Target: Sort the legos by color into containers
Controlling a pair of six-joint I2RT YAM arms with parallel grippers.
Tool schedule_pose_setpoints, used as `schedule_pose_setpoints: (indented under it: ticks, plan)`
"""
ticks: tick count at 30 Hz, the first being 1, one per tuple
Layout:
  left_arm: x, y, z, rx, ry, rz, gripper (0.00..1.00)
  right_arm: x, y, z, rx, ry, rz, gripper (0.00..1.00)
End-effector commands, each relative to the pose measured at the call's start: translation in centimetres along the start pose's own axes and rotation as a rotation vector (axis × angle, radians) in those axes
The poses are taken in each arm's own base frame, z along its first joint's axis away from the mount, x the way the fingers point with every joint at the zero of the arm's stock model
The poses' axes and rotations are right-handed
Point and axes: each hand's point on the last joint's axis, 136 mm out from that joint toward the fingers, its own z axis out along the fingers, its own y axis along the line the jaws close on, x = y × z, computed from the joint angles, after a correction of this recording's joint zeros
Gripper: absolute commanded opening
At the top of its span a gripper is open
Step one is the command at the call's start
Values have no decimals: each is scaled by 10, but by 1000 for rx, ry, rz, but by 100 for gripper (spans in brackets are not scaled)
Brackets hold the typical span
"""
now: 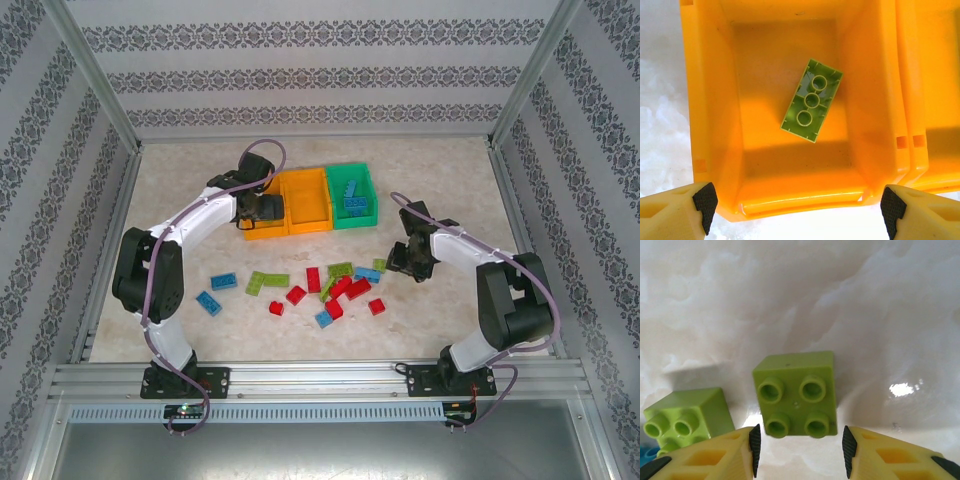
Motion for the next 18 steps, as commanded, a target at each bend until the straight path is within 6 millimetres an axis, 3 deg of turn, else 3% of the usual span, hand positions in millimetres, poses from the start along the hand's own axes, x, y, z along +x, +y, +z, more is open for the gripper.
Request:
schedule_pose_setpoints:
  ticks: [1, 5, 18]
  plan:
    - [-6, 2, -9, -3, -39, -1, 87, 9, -2, -7, 24, 5, -47, 53]
    - [-6, 2, -9, 0, -36, -6, 87, -2, -9, -12, 77, -26, -70, 55]
    - [-2, 8, -15, -14, -52, -13, 90, -20, -3, 9, 119, 13, -138, 53]
